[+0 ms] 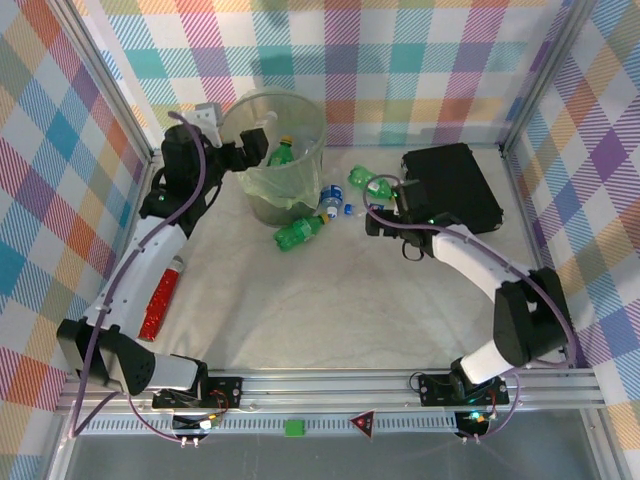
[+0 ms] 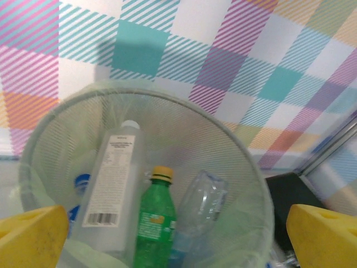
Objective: Put the plastic bottles in the bin
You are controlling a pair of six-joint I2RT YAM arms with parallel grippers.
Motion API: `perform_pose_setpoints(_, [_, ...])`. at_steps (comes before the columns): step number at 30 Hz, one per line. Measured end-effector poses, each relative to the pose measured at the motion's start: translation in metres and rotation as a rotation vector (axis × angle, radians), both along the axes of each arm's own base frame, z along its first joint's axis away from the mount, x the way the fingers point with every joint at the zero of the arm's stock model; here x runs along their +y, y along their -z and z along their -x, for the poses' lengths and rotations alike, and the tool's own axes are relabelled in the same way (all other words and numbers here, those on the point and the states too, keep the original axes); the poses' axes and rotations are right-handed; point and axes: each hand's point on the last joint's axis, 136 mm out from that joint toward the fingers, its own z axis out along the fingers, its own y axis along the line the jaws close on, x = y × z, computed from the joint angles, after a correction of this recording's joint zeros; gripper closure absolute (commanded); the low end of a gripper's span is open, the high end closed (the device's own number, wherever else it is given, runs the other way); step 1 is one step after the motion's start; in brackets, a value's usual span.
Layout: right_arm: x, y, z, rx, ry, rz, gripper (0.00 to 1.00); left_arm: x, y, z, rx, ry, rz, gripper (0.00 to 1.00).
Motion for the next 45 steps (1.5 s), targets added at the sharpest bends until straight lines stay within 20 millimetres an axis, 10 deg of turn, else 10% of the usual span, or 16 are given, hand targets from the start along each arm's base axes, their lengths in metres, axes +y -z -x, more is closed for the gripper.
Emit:
perform_pose_setpoints(13, [0.027,0.03,-0.088,0.026,-0.187,0.113,0.01,-0.004,0.163,0.047,0.381,-0.027,0.182,0.0])
perform_pose_setpoints(29, [0.042,0.066,-0.088,0.154,-0.333,0.083,0.01,0.001,0.229,0.083,0.535,-0.105,0.246,0.0])
perform_pose_setpoints(45, [0.043,0.086,-0.065,0.247,-0.331,0.035,0.13,-0.01,0.241,0.076,0.564,-0.102,0.272,0.0])
